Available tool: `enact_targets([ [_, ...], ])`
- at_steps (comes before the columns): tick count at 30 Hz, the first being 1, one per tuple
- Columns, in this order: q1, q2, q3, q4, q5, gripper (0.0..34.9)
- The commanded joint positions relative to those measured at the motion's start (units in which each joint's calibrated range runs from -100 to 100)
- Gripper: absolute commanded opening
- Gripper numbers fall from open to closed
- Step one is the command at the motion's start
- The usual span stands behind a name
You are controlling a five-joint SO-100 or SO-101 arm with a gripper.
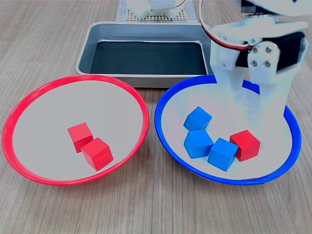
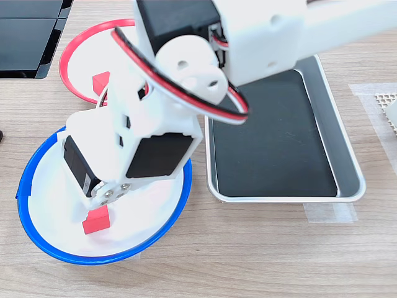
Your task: Resolve any anomalies and move all blocks to matching dishes
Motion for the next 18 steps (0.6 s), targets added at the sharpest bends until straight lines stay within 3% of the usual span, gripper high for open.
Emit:
enact_targets([
  [1,0.3,0.1,-3.3,1.4,0.5,14.6],
  [18,1.9,5.2,-11.2,7.2,0.8,14.6],
])
